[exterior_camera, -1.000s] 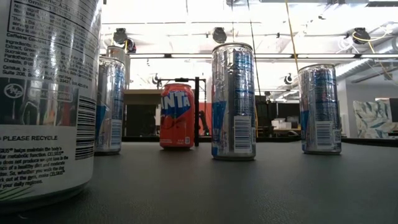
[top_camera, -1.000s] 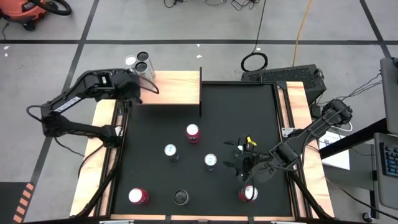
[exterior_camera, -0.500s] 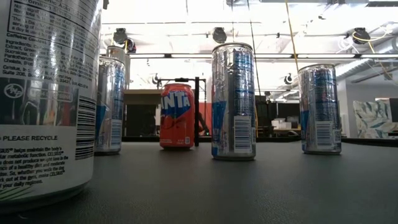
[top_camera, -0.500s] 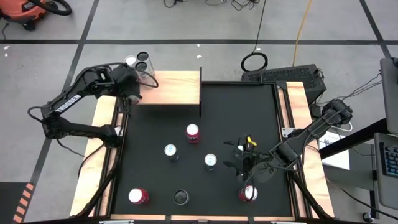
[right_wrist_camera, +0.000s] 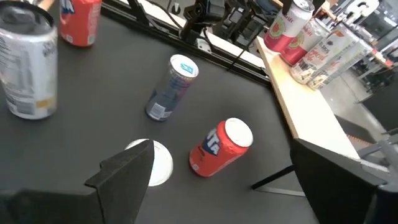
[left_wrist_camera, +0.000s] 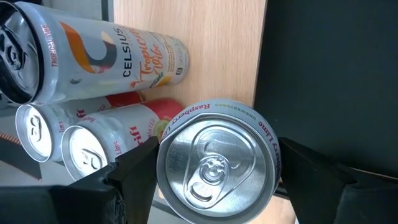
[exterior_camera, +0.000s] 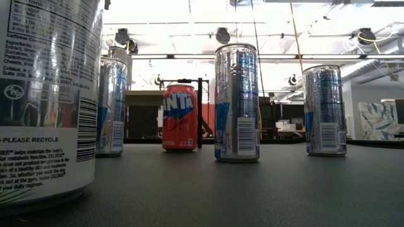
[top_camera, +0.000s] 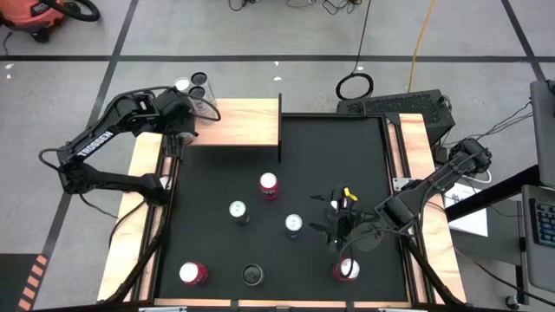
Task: Place canned beverage on shelf
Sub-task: Put the pink soda can on the shelf aligned with the other pink soda cans
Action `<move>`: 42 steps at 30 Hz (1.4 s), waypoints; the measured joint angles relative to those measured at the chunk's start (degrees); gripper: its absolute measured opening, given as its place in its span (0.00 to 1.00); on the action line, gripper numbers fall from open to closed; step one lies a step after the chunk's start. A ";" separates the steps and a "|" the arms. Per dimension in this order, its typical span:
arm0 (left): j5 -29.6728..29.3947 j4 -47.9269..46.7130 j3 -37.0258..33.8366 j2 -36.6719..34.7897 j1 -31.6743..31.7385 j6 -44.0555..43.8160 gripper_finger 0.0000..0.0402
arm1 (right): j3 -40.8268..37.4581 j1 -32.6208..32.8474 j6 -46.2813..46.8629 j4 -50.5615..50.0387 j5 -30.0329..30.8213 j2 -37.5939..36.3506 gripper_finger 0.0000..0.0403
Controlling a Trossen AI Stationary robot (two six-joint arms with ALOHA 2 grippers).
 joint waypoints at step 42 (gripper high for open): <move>3.06 1.53 0.04 -0.02 0.00 8.19 0.71 | 24.18 -14.13 2.77 19.29 -2.35 -6.23 0.89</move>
